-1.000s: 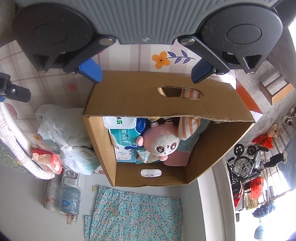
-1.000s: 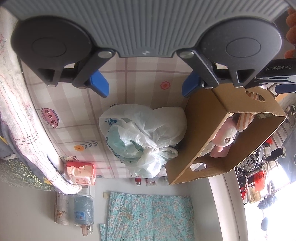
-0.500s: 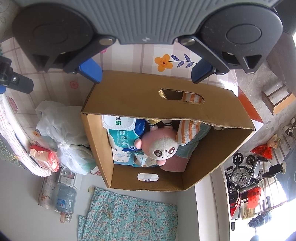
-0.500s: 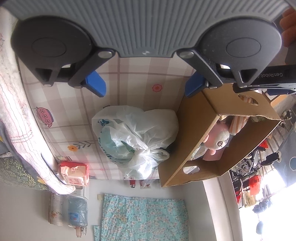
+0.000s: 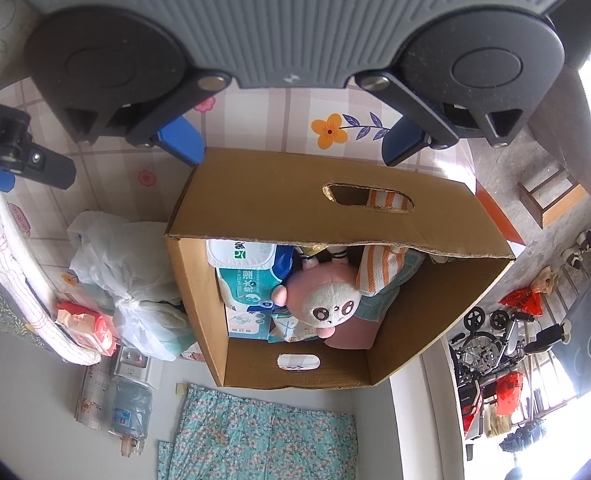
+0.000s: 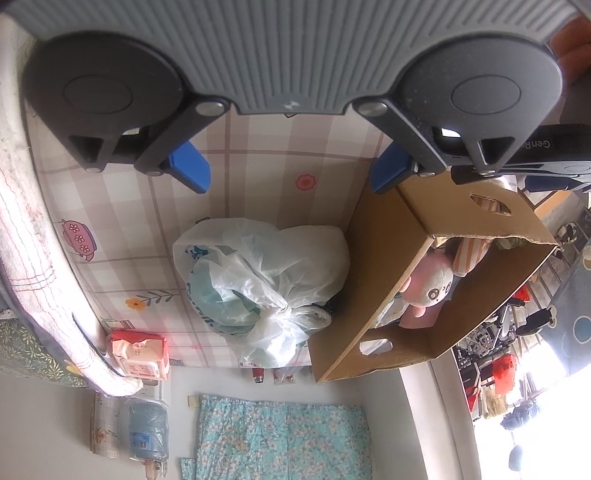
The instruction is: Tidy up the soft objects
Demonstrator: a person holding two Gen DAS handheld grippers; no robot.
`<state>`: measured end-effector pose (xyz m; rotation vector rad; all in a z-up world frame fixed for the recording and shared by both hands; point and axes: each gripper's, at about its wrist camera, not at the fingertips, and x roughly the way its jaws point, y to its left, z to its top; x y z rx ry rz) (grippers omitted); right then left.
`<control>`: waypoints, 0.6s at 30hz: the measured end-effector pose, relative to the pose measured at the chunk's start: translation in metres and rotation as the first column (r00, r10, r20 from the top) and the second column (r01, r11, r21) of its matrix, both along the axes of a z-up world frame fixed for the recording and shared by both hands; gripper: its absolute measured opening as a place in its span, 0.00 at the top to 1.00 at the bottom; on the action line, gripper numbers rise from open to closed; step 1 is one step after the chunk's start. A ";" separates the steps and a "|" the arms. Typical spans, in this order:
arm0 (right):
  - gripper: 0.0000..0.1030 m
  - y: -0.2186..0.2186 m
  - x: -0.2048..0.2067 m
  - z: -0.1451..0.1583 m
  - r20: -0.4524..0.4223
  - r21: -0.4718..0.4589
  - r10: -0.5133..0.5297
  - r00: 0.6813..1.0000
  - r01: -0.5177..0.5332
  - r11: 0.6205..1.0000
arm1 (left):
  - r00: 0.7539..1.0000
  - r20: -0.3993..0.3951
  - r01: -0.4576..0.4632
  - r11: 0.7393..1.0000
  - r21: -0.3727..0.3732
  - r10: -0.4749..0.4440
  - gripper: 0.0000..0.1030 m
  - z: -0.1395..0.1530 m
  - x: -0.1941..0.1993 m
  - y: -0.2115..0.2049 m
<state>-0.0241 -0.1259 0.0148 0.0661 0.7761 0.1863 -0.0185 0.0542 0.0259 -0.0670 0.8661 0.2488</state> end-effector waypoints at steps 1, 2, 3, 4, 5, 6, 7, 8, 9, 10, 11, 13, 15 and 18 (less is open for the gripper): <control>0.09 0.001 0.001 0.000 -0.002 -0.003 0.003 1.000 -0.003 1.000 | 1.000 -0.006 0.002 1.000 0.000 -0.002 0.00 0.000 0.001 0.000; 0.09 0.002 0.002 -0.001 -0.004 -0.005 0.006 1.000 -0.006 1.000 | 1.000 -0.010 0.003 1.000 -0.001 -0.003 0.00 -0.001 0.001 -0.001; 0.09 0.002 0.002 -0.001 -0.005 -0.007 0.008 1.000 -0.008 1.000 | 1.000 -0.012 0.003 1.000 -0.002 -0.003 0.00 -0.001 0.001 -0.001; 0.09 0.003 0.003 -0.001 -0.007 -0.008 0.009 1.000 -0.009 1.000 | 1.000 -0.015 0.001 1.000 -0.003 -0.001 0.00 -0.002 0.002 -0.001; 0.09 0.003 0.004 -0.001 -0.009 -0.010 0.009 1.000 -0.009 1.000 | 1.000 -0.017 0.000 1.000 -0.003 0.000 0.00 -0.002 0.002 -0.001; 0.09 0.004 0.005 -0.001 -0.010 -0.011 0.009 1.000 -0.010 1.000 | 1.000 -0.017 -0.001 1.000 -0.002 0.001 0.00 -0.002 0.002 -0.001; 0.09 0.004 0.005 -0.002 -0.010 -0.012 0.009 1.000 -0.009 1.000 | 1.000 -0.017 -0.002 1.000 0.003 0.002 0.00 -0.001 0.002 -0.001; 0.09 0.004 0.006 -0.002 -0.011 -0.014 0.008 1.000 -0.009 1.000 | 1.000 -0.016 -0.003 1.000 0.007 0.003 0.00 -0.001 0.003 -0.001; 0.09 0.004 0.007 -0.002 -0.012 -0.015 0.007 1.000 -0.007 1.000 | 1.000 -0.015 -0.005 1.000 0.011 0.005 0.00 0.000 0.003 -0.001; 0.09 0.004 0.008 -0.002 -0.013 -0.014 0.006 1.000 -0.007 1.000 | 1.000 -0.014 -0.008 1.000 0.013 0.008 0.00 0.000 0.003 0.000; 0.09 0.004 0.008 -0.002 -0.015 -0.014 0.006 1.000 -0.006 1.000 | 1.000 -0.014 -0.012 1.000 0.012 0.013 0.00 0.000 0.004 0.001; 0.09 0.004 0.010 -0.002 -0.016 -0.017 0.005 1.000 -0.005 1.000 | 1.000 -0.018 -0.018 1.000 0.007 0.019 0.00 -0.001 0.005 0.002; 0.09 0.004 0.010 -0.002 -0.016 -0.017 0.007 1.000 -0.007 1.000 | 0.999 -0.022 -0.024 1.000 0.003 0.024 0.00 -0.001 0.006 0.003; 0.09 0.005 0.013 -0.001 -0.012 -0.020 0.011 1.000 -0.011 1.000 | 0.999 -0.023 -0.027 1.000 0.002 0.027 0.00 -0.001 0.007 0.005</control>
